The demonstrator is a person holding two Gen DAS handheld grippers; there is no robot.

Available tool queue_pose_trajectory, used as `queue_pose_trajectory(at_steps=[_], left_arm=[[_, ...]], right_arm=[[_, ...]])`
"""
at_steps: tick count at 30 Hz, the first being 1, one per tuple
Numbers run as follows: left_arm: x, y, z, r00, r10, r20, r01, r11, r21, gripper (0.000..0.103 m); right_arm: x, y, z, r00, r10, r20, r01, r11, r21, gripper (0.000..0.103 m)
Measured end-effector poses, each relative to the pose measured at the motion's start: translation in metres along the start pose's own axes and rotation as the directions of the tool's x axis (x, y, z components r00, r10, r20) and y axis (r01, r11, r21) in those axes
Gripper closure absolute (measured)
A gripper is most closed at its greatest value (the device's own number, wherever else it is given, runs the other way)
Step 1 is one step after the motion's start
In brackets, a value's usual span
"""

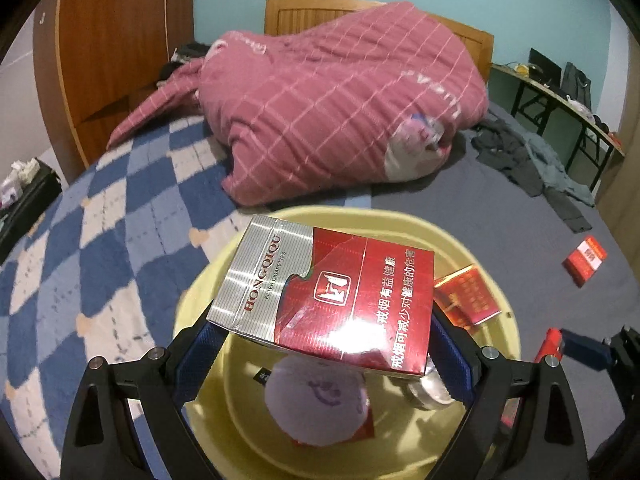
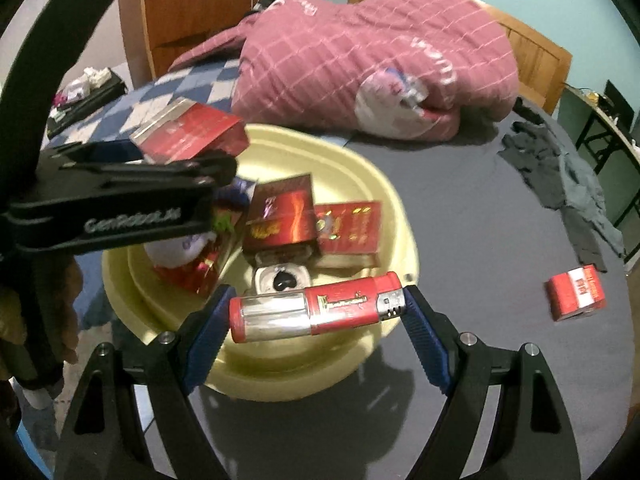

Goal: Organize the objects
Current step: 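Carry the HONGQIQU pack over the tray with the left tool while the right tool brings the lighter, then lower the HONGQIQU pack into the tray with the left tool while the right tool lowers the lighter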

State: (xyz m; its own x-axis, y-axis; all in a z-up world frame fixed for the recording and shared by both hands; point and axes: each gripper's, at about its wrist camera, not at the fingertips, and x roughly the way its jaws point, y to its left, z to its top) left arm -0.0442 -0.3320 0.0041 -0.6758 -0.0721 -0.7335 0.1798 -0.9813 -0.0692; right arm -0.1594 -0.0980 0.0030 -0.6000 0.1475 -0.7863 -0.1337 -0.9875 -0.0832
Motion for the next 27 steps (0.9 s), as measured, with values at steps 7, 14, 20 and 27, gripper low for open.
queue_pose_trajectory(at_steps=[7,14,20,27], left_arm=[[0.046,0.009,0.004,0.998,-0.015,-0.056,0.015,1.0,0.001,0.009],[0.068,0.015,-0.004,0.996,-0.034,-0.082,0.032,0.999,-0.025,0.009],[0.071,0.019,-0.003,0.995,-0.053,-0.084,0.05,0.998,-0.041,0.009],[0.07,0.017,-0.004,0.995,-0.037,-0.091,0.034,0.999,-0.038,0.009]], right_arm=[[0.027,0.014,0.0,0.999,-0.005,-0.033,0.003,0.999,-0.051,0.02],[0.046,0.023,-0.006,0.998,-0.004,-0.057,0.0,0.998,-0.066,0.02],[0.049,0.024,-0.006,0.999,-0.011,-0.045,0.008,0.997,-0.074,0.02],[0.051,0.025,-0.004,0.999,-0.013,-0.035,0.01,0.997,-0.079,0.02]])
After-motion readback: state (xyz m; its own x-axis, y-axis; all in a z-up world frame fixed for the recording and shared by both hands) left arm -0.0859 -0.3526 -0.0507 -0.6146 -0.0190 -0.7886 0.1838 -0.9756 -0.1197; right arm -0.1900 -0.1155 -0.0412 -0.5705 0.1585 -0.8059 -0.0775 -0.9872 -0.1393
